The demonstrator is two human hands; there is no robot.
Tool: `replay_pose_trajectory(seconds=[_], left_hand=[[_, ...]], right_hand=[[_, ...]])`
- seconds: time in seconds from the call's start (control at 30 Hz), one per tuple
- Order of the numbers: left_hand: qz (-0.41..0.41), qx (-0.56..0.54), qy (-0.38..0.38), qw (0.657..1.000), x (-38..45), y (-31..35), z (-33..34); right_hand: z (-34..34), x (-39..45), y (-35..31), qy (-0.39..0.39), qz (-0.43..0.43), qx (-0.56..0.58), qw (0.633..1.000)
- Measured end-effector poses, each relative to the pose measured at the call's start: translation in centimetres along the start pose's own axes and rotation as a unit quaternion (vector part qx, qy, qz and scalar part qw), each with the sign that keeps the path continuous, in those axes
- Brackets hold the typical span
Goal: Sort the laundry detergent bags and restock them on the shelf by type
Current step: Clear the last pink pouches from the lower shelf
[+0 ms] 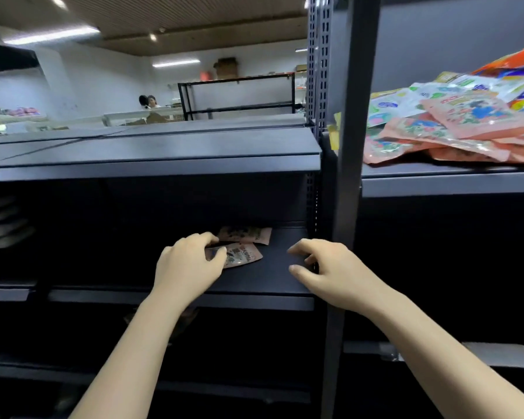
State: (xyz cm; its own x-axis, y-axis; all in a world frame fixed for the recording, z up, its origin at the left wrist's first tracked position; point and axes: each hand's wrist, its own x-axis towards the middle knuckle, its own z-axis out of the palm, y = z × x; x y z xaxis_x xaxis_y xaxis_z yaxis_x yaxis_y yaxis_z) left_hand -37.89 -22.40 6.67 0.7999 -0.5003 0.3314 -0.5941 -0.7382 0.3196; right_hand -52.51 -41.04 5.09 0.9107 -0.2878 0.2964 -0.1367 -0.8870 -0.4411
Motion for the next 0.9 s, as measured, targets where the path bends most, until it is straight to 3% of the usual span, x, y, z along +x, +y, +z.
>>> replay_pose_trajectory(seconds=[0.27, 0.47, 0.77, 0.9], left_hand=[[0.01, 0.049, -0.121, 0.991, 7.3, -8.3, 6.9], [0.022, 0.014, -0.187, 0.982, 12.8, -11.3, 12.8], [0.069, 0.022, -0.235, 0.969, 17.4, -14.1, 18.9], [0.098, 0.038, -0.212, 0.972, 16.9, -15.9, 19.5]], right_hand=[[7.8, 8.7, 0.2, -0.069, 0.154, 0.014, 0.986], [11.9, 13.5, 2.3, -0.044, 0.245, 0.026, 0.968], [16.6, 19.5, 4.6, -0.018, 0.298, 0.015, 0.954], [18.4, 22.6, 6.0, -0.012, 0.339, 0.042, 0.94]])
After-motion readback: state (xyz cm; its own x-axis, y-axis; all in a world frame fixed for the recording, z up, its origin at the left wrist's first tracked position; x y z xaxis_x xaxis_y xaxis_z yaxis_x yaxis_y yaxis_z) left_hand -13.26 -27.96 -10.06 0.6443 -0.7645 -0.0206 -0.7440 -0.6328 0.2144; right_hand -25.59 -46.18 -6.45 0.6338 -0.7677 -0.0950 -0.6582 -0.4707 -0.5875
